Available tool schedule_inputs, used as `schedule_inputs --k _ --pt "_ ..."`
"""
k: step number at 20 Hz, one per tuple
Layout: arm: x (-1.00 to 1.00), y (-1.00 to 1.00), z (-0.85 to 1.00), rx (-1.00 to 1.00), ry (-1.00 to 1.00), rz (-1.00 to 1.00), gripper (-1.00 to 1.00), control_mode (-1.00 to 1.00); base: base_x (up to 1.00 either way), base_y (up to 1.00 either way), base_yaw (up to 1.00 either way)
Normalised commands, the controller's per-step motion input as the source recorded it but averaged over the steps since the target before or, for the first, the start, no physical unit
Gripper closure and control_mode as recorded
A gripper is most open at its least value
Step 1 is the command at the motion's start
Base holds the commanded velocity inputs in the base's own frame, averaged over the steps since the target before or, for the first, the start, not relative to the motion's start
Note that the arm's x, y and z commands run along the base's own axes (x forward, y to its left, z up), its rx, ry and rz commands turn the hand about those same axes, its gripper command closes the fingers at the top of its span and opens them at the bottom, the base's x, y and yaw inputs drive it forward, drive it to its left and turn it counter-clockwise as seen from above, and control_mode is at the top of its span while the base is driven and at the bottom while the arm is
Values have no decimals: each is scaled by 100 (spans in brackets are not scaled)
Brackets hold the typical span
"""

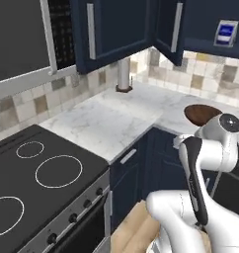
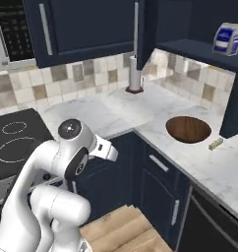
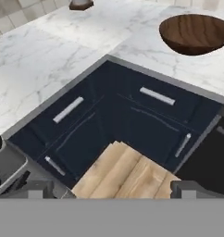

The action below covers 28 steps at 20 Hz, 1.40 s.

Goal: Pick the egg and butter from the fridge and place them by the bowl for mixing.

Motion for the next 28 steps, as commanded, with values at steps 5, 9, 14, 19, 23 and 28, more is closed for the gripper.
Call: schedule_inputs --k 5,9,14,19,23,28 --pt "0 0 0 0 0 0 -100 100 -30 -15 94" --pt "0 0 0 0 0 0 -100 100 -34 -8 91" --pt "0 0 0 0 0 0 -100 100 -49 12 69" --pt "0 0 0 0 0 0 -100 100 -66 30 39" --pt "0 0 0 0 0 0 -100 100 -87 22 10" --pt "0 0 0 0 0 0 -100 100 -75 56 1"
